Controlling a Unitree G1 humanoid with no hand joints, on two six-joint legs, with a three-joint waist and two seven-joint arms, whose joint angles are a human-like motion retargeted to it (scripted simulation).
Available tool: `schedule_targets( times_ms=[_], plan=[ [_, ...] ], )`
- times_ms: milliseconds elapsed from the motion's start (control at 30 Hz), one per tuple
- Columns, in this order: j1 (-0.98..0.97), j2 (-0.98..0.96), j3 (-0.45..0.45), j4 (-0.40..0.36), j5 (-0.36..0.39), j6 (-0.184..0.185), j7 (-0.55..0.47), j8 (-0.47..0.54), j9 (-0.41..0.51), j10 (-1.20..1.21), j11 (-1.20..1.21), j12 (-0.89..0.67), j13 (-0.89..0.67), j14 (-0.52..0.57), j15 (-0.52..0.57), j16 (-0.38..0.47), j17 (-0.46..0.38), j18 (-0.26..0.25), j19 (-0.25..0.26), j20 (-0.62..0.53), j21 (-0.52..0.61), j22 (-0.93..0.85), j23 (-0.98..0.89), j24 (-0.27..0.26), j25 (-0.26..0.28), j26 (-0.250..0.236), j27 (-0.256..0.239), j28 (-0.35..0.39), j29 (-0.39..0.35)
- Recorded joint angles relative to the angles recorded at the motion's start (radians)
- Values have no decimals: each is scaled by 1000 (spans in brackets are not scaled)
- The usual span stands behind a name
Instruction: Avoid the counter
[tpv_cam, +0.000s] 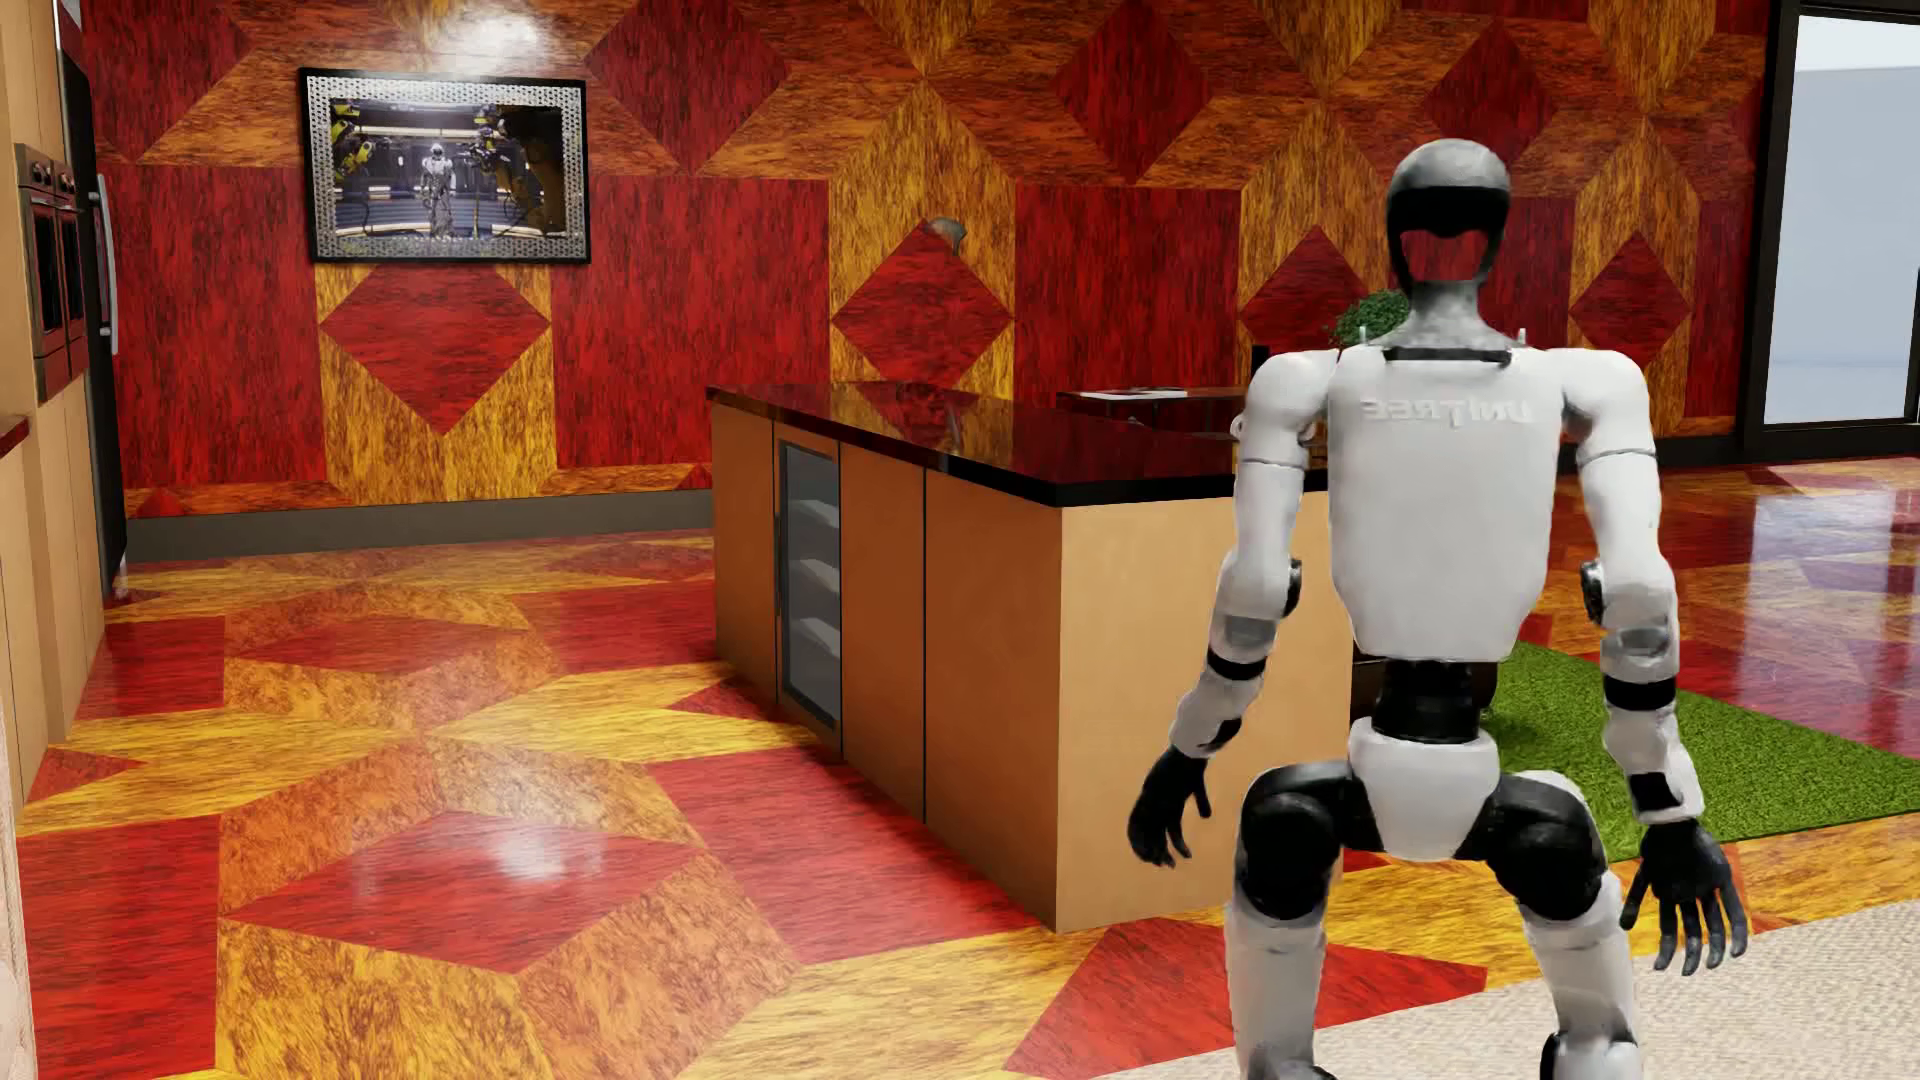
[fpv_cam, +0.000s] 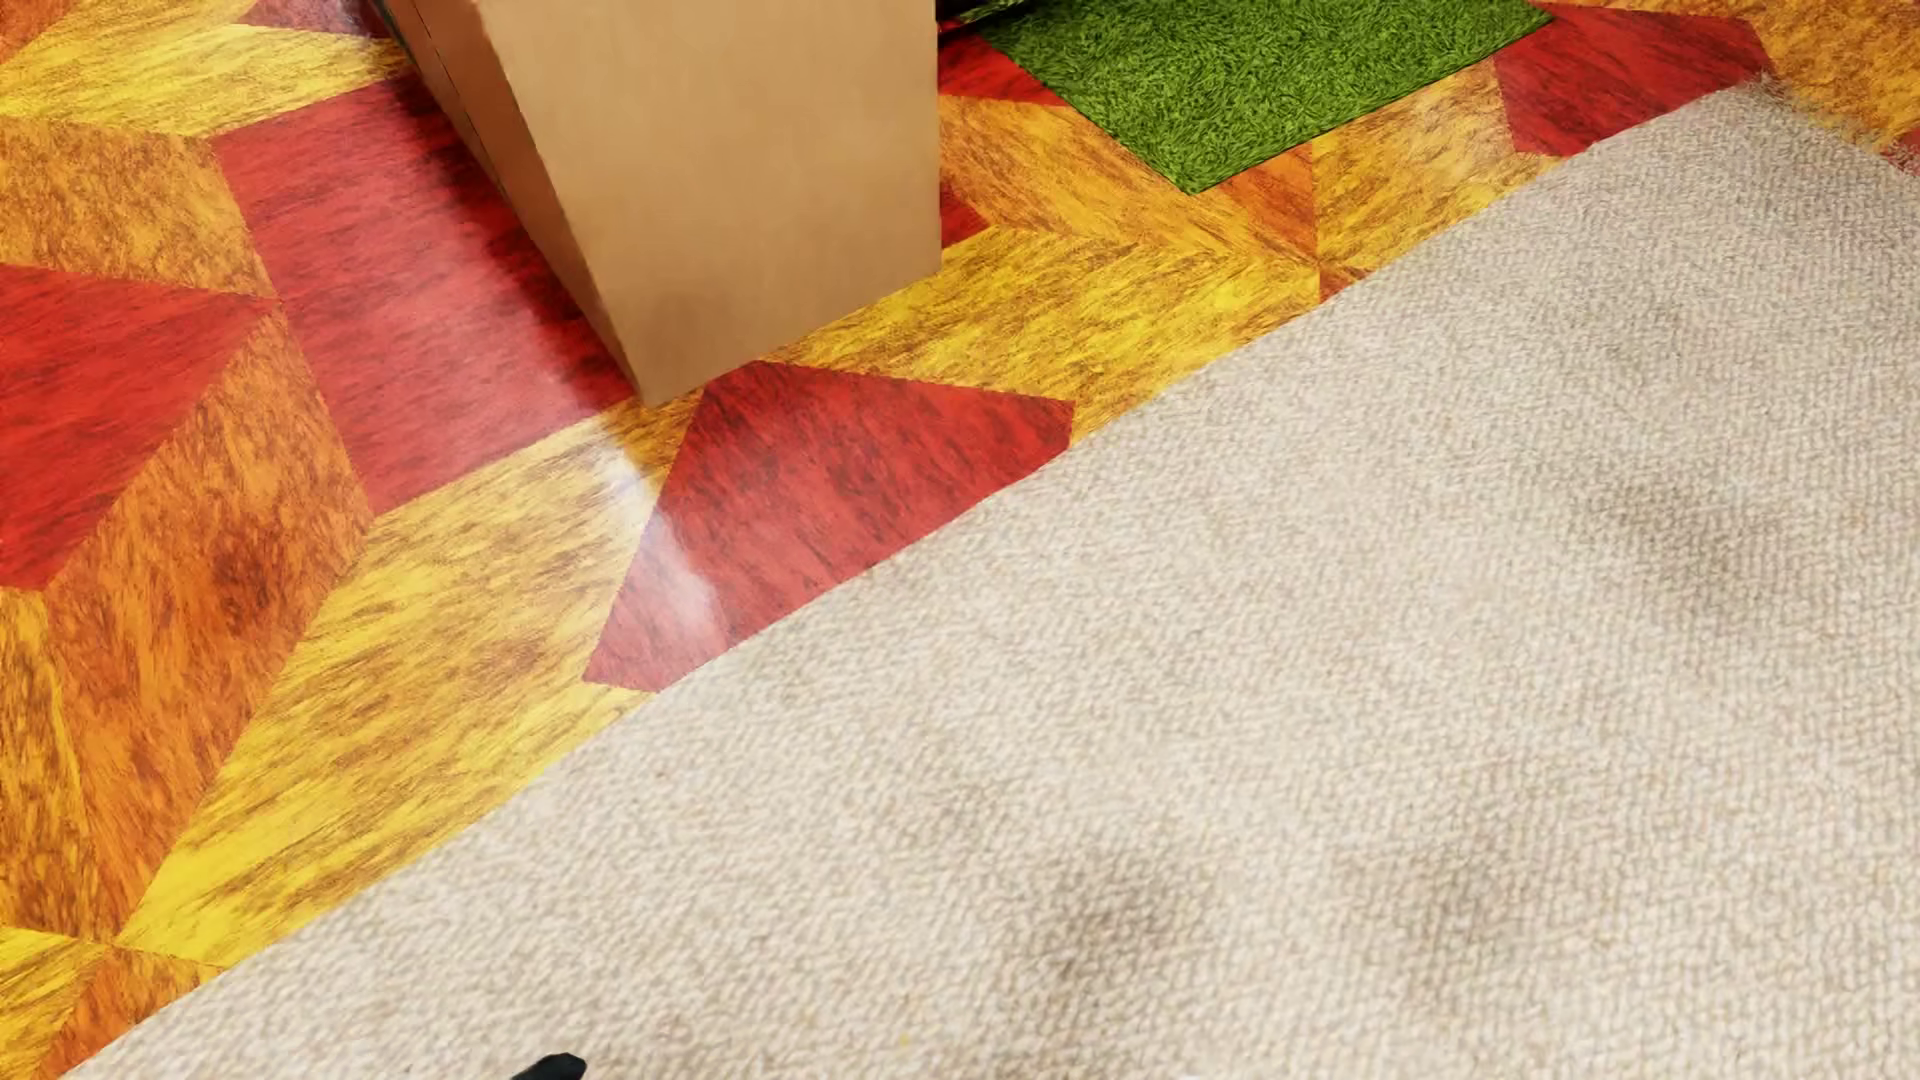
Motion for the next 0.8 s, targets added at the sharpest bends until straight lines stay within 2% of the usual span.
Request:
schedule_targets(
  times_ms=[33, 67, 100, 133, 167, 200, 233, 267, 300, 333, 367, 400, 433, 467, 500, 533, 567, 633, 667, 733, 767, 800],
  plan=[
    [26, -109, -16, -22, 52, 3, -70, 94, 4, -42, 1, -3, 25, 3, 6, 46, -20, -15, 29, -26, 8, -8, 29, 12, -73, -57, -99, -27, 41],
    [56, -200, -30, -34, 107, 9, -133, 184, 8, -94, -53, 10, 45, 9, 30, 102, -19, -32, 61, -64, -37, -32, 49, 25, -103, -121, -143, -50, 80],
    [85, -266, -40, -33, 169, 16, -181, 287, 11, -131, -151, 34, 52, 3, 49, 152, -5, -49, 105, -90, -121, -71, 59, 28, -96, -160, -126, -56, 86],
    [106, -295, -47, -21, 235, 27, -227, 404, 15, -141, -288, 65, 49, -14, 50, 187, 0, -65, 95, -96, -171, -112, 68, 15, -118, -176, -103, -54, 74],
    [120, -292, -50, -3, 272, 38, -269, 473, 19, -119, -429, 99, 39, -39, 54, 205, -5, -79, 117, -90, -190, -143, 72, -9, -168, -179, -90, -58, 36],
    [135, -268, -47, 26, 290, 49, -303, 467, 22, -83, -537, 130, 26, -65, 70, 214, -16, -97, 173, -73, -181, -162, 75, -33, -245, -157, -70, -63, 2],
    [144, -222, -45, 63, 326, 63, -340, 492, 25, -4, -561, 156, 9, -65, 221, 213, -22, -116, 183, -58, -169, -172, 69, -44, -309, -132, -60, -61, -40],
    [142, -201, -35, 93, 339, 79, -375, 477, 31, 100, -486, 188, -17, -11, 215, 198, -29, -96, 202, -41, -155, -179, 66, -52, -364, -126, -40, -58, -82],
    [103, -163, -22, 146, 346, 97, -383, 430, 41, 284, -413, 223, -65, 104, 140, 177, -31, -35, 187, -13, -148, -183, 84, -49, -400, -107, -33, -17, -106],
    [29, -105, -12, 214, 353, 117, -379, 382, 48, 484, -386, 251, -122, 233, 79, 130, -35, 45, 174, 24, -155, -193, 104, -67, -406, -99, -42, 16, -136],
    [-54, -38, -1, 296, 358, 137, -364, 338, 52, 654, -385, 271, -190, 372, 35, 69, -46, 86, 164, 42, -151, -195, 107, -74, -407, -94, -63, 22, -138],
    [-129, 43, 12, 326, 361, 153, -352, 308, 52, 770, -423, 297, -269, 359, 11, 7, -67, 100, 160, 40, -139, -182, 104, -65, -423, -97, -66, 17, -147],
    [-209, 120, 27, 315, 361, 163, -343, 286, 51, 850, -473, 327, -350, 327, -1, -41, -84, 95, 158, 26, -127, -180, 94, -44, -435, -104, -62, -13, -163],
    [-286, 194, 41, 286, 359, 166, -330, 263, 46, 891, -527, 355, -423, 322, -10, -71, -93, 61, 157, 8, -127, -177, 72, 1, -424, -111, -66, -49, -179],
    [-361, 261, 54, 255, 356, 163, -312, 238, 39, 890, -573, 378, -492, 358, -22, -101, -94, 35, 156, 18, -137, -181, 36, 36, -385, -104, -73, -64, -206],
    [-428, 317, 65, 216, 351, 157, -298, 213, 33, 845, -606, 395, -557, 366, -39, -134, -90, -9, 158, 54, -148, -186, -7, 40, -318, -90, -94, -66, -239],
    [-482, 366, 76, 203, 351, 150, -274, 189, 28, 768, -631, 394, -620, 365, -59, -159, -98, -29, 161, 100, -149, -179, -57, 30, -250, -82, -115, -58, -258],
    [-547, 451, 92, 191, 363, 139, -228, 152, 26, 497, -666, 381, -735, 383, -104, -177, -117, -32, 169, 185, -108, -143, -142, 1, -136, -72, -148, -17, -263],
    [-558, 490, 97, 167, 372, 134, -232, 138, 28, 302, -684, 371, -780, 407, -128, -172, -124, -60, 174, 198, -76, -115, -187, 11, -84, -69, -146, -3, -262],
    [-540, 571, 101, 116, 392, 121, -275, 121, 35, -125, -734, 350, -829, 406, -157, -157, -130, -33, 187, 205, 6, -76, -299, 38, 6, -70, -155, 24, -290],
    [-537, 611, 95, 125, 404, 117, -205, 113, 40, -232, -755, 343, -833, 392, -159, -145, -131, -38, 196, 196, 50, -66, -359, 48, 46, -87, -174, 23, -300],
    [-545, 644, 90, 138, 407, 113, -112, 108, 47, -234, -754, 334, -820, 376, -155, -135, -137, -44, 212, 189, 91, -60, -412, 53, 73, -99, -191, 24, -294]
  ],
)
